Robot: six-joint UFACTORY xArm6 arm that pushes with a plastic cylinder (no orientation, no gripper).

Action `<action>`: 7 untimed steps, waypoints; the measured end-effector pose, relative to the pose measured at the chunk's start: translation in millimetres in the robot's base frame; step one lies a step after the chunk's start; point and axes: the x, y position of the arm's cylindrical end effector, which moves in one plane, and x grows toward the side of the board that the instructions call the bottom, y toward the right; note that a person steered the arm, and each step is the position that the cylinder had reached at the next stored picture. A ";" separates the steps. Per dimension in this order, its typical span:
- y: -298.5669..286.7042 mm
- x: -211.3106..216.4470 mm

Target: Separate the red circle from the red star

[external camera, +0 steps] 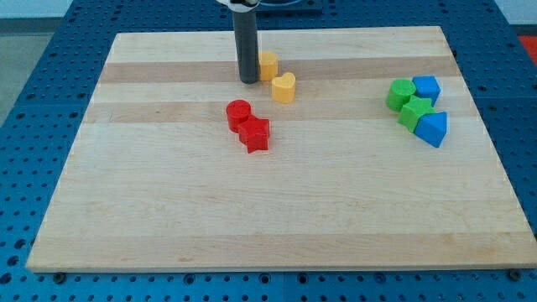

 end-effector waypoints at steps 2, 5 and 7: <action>-82.5 54.0; -66.3 160.6; -16.1 134.3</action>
